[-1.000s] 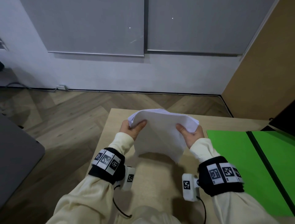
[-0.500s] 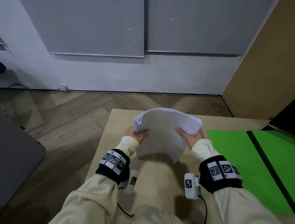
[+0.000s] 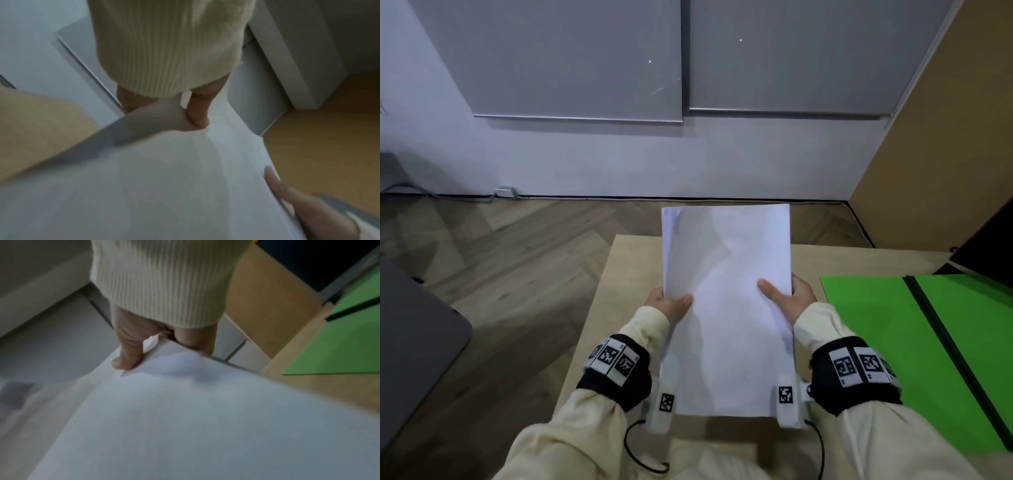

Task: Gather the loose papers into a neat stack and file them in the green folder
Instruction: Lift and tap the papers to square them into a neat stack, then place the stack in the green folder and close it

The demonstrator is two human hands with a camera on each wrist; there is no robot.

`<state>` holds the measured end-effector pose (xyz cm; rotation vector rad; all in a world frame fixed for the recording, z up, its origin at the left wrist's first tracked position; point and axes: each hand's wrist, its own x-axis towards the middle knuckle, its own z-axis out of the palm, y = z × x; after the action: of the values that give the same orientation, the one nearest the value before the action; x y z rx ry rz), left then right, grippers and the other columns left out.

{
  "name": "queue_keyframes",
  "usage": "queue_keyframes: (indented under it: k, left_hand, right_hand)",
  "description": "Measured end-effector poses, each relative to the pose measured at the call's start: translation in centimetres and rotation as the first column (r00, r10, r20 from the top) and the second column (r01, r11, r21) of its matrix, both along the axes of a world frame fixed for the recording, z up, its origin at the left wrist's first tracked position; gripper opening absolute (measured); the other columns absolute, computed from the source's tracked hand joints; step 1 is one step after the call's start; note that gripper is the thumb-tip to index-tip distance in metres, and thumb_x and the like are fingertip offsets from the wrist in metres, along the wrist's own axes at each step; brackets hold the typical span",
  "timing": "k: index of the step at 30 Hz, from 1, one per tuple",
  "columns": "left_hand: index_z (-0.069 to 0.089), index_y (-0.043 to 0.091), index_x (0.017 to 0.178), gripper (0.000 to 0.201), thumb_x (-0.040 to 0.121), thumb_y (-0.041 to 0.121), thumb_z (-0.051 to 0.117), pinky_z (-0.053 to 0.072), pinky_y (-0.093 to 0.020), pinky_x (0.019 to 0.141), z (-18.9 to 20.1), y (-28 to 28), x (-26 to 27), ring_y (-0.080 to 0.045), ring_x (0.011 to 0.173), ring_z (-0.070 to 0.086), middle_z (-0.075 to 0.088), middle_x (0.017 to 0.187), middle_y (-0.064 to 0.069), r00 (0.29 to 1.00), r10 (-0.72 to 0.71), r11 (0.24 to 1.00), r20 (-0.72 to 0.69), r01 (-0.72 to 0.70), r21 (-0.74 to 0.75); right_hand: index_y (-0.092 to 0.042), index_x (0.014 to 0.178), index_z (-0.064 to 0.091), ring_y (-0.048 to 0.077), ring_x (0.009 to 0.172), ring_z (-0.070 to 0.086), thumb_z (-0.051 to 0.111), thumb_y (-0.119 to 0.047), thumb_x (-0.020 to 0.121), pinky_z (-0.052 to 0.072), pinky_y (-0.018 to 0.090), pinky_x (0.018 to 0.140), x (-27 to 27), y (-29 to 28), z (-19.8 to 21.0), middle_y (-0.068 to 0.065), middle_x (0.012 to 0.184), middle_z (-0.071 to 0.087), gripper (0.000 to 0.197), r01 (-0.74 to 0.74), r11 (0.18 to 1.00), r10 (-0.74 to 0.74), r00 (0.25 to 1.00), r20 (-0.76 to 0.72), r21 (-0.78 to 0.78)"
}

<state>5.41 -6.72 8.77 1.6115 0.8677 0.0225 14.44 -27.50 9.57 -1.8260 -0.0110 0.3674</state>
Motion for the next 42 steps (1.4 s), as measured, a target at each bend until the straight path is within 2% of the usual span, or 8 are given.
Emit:
queue_keyframes:
  k: [8, 12, 16, 20, 29, 33, 38, 42]
  left_hand:
    - [0.062, 0.004, 0.082, 0.024, 0.093, 0.024, 0.055, 0.05, -0.017, 0.041, 1.2, 2.2, -0.2, -0.008, 0.039, 0.062, 0.066, 0.046, 0.005, 0.977, 0.094, 0.936, 0.189, -0.023, -0.351]
    - [0.064, 0.014, 0.085, 0.026, 0.096, 0.032, 0.048, 0.047, -0.022, 0.052, 2.9, 3.6, 1.6, -0.016, 0.058, 0.056, 0.062, 0.07, 0.0, 0.938, 0.189, 0.947, 0.291, -0.095, -0.307]
    - [0.063, 0.012, 0.073, 0.029, 0.094, 0.028, 0.051, 0.037, -0.021, 0.053, 2.6, 3.3, 2.6, -0.016, 0.06, 0.04, 0.049, 0.067, -0.004, 0.926, 0.25, 0.954, 0.284, -0.184, -0.238]
    - [0.059, 0.005, 0.119, 0.041, 0.09, 0.033, 0.055, 0.047, -0.039, 0.083, 2.2, 2.2, 3.2, -0.032, 0.097, 0.06, 0.064, 0.111, -0.01, 0.924, 0.365, 0.913, 0.116, -0.331, -0.239]
    - [0.039, 0.002, 0.14, 0.052, 0.092, 0.024, 0.047, 0.04, -0.04, 0.1, -0.4, 0.5, 5.2, -0.035, 0.129, 0.046, 0.046, 0.141, -0.021, 0.939, 0.338, 0.892, -0.059, -0.339, -0.3]
    - [0.053, 0.02, 0.127, 0.032, 0.096, 0.02, 0.042, 0.041, -0.029, 0.096, -2.1, -1.7, 6.5, -0.023, 0.123, 0.052, 0.051, 0.14, -0.004, 0.963, 0.251, 0.807, -0.094, -0.262, -0.53]
    - [0.052, 0.012, 0.071, 0.036, 0.099, 0.019, 0.031, 0.044, -0.032, 0.065, -6.6, -7.7, 7.9, -0.018, 0.064, 0.051, 0.066, 0.051, 0.0, 0.961, 0.043, 0.788, -0.274, -0.201, -0.582]
    - [0.04, 0.01, 0.053, 0.042, 0.095, 0.013, 0.034, 0.028, -0.023, 0.048, -10.7, -15.6, 10.1, -0.018, 0.045, 0.035, 0.044, 0.037, -0.004, 0.905, -0.125, 0.876, -0.407, -0.092, -0.473]
  right_hand:
    - [0.003, 0.118, 0.06, 0.017, 0.094, 0.061, 0.061, -0.009, 0.087, 0.05, 0.019, 0.073, -3.3, -2.8, -3.3, 0.022, 0.121, 0.063, 0.033, -0.156, 0.981, 0.138, 0.978, -0.156, -0.112]
    - [0.004, 0.117, 0.06, 0.004, 0.074, 0.063, 0.06, -0.005, 0.087, 0.049, 0.001, 0.056, -4.1, -3.2, -3.9, 0.022, 0.119, 0.063, 0.031, -0.15, 0.985, 0.135, 0.976, -0.169, -0.083]
    - [0.007, 0.121, 0.056, 0.017, 0.096, 0.057, 0.061, -0.003, 0.087, 0.045, -0.003, 0.052, -4.7, -3.2, -3.9, 0.016, 0.118, 0.062, 0.036, -0.093, 0.994, 0.082, 0.982, -0.168, -0.061]
    - [0.008, 0.121, 0.055, 0.008, 0.077, 0.061, 0.06, -0.002, 0.087, 0.042, -0.004, 0.047, -5.3, -3.7, -3.8, 0.009, 0.108, 0.059, 0.035, -0.06, 0.998, 0.057, 0.981, -0.185, -0.011]
    - [0.011, 0.115, 0.057, -0.012, 0.049, 0.062, 0.057, 0.001, 0.088, 0.05, 0.006, 0.052, -4.4, -6.3, -5.3, 0.015, 0.105, 0.062, 0.029, 0.005, 1.0, 0.002, 0.973, -0.229, 0.029]
    - [0.0, 0.131, 0.048, 0.023, 0.112, 0.06, 0.065, -0.017, 0.085, 0.047, 0.038, 0.098, -3.0, -9.3, -7.4, 0.014, 0.126, 0.058, 0.052, 0.078, 0.991, -0.102, 0.964, -0.247, -0.105]
    - [-0.003, 0.143, 0.029, 0.034, 0.136, 0.036, 0.062, -0.024, 0.088, 0.029, 0.042, 0.113, 1.6, -16.0, -8.9, 0.016, 0.149, 0.035, 0.068, 0.264, 0.931, -0.329, 0.905, -0.271, -0.25]
    - [0.0, 0.135, 0.042, 0.037, 0.122, 0.051, 0.06, -0.022, 0.089, 0.039, 0.04, 0.105, 6.6, -23.9, -8.8, 0.02, 0.135, 0.052, 0.054, 0.29, 0.872, -0.402, 0.884, -0.238, -0.395]
